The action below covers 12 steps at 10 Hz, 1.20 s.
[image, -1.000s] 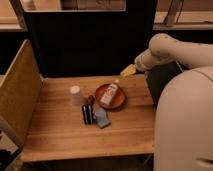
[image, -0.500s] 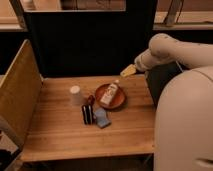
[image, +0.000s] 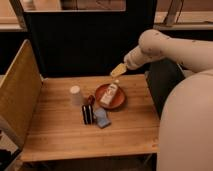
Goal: Place the ceramic cup over the eraser
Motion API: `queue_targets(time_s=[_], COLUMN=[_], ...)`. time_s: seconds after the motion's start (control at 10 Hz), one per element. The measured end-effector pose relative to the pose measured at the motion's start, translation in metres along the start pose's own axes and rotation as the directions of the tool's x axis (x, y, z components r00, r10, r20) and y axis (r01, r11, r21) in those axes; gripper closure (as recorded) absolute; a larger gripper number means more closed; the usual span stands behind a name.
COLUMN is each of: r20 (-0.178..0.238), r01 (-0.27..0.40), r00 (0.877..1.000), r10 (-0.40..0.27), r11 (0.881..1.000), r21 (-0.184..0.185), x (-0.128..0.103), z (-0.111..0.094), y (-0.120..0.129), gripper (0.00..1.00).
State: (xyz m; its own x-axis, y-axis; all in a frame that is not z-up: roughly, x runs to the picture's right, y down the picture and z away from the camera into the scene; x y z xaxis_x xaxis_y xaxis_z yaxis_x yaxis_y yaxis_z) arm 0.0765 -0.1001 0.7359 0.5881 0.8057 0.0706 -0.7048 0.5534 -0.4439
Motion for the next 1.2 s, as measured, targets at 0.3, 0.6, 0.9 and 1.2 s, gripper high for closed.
queue_targets(time_s=[0.3, 0.6, 0.9, 1.2], r20=[-0.021, -0.044, -0.106, -0.21], r01=[0.155, 0.245, 0.318, 0.255], r00=[0.988, 0.969, 0.944, 0.947], r10=[-0.155, -0.242, -0.313, -0.243], r11=[0.988, 0.967, 0.947, 0.967], r21=[-0.019, 0.064, 0.041, 0.03], x=[-0.014, -0.028, -0.054, -0.048], z=[0.028, 0.062, 0.128, 0.159], y=[0.04, 0.042, 0.104, 0.137], gripper=[0.2, 0.2, 0.2, 0.2])
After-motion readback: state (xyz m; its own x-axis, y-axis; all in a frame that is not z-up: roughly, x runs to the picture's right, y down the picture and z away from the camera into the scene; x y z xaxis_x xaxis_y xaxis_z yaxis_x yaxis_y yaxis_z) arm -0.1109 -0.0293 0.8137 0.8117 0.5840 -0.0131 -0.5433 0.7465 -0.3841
